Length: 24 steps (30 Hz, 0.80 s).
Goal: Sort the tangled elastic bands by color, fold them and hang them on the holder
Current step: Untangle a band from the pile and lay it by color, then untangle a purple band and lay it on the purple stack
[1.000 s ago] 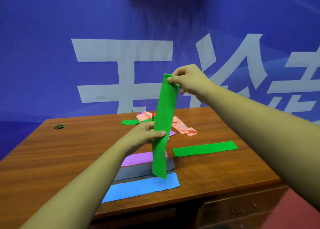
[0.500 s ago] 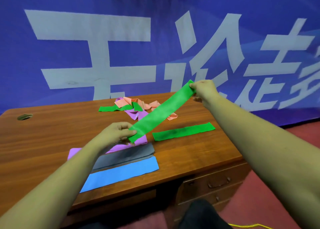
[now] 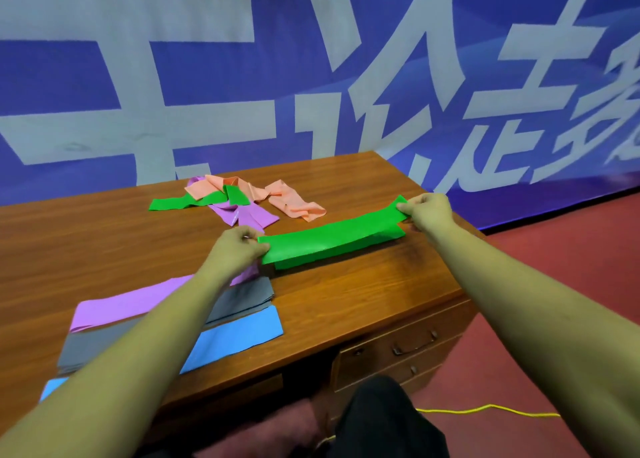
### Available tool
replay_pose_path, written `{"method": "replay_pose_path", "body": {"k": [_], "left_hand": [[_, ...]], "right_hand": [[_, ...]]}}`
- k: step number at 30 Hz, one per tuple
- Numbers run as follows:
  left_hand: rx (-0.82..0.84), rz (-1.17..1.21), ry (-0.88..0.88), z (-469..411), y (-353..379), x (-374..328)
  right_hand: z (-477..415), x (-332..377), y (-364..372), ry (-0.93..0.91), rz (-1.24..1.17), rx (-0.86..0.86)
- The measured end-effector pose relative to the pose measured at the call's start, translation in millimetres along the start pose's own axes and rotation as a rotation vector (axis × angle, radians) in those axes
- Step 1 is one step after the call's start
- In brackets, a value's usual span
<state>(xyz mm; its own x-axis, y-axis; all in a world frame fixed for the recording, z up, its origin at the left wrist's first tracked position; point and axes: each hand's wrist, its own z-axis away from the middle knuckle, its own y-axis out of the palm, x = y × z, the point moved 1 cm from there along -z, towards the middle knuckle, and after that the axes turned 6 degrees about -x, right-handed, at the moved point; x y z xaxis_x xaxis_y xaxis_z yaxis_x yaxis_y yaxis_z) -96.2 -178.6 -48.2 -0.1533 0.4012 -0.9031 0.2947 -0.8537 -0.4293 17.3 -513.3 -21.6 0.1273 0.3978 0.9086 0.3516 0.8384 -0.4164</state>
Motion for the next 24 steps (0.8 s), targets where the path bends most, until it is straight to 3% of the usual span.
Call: {"method": "replay_pose_path", "body": {"k": [11,17,21,24], "left_hand": [[-0.069,-0.405,0.019,-28,33,17],[-0.072,-0.46,0.017,-28,42,21],[-0.104,-0.438,0.094,-25,45,20],[-0.061,-0.53,0.194,-26,48,23]], "right_hand": [[-33,-39,31,-0.058,0.185,0.015],[-32,-61,45,-0.113,0.312,0.001],[-29,-67,42,-0.177,0.202,-0.064],[-28,-72,43,-0.227,0.264,-0.1]]}}
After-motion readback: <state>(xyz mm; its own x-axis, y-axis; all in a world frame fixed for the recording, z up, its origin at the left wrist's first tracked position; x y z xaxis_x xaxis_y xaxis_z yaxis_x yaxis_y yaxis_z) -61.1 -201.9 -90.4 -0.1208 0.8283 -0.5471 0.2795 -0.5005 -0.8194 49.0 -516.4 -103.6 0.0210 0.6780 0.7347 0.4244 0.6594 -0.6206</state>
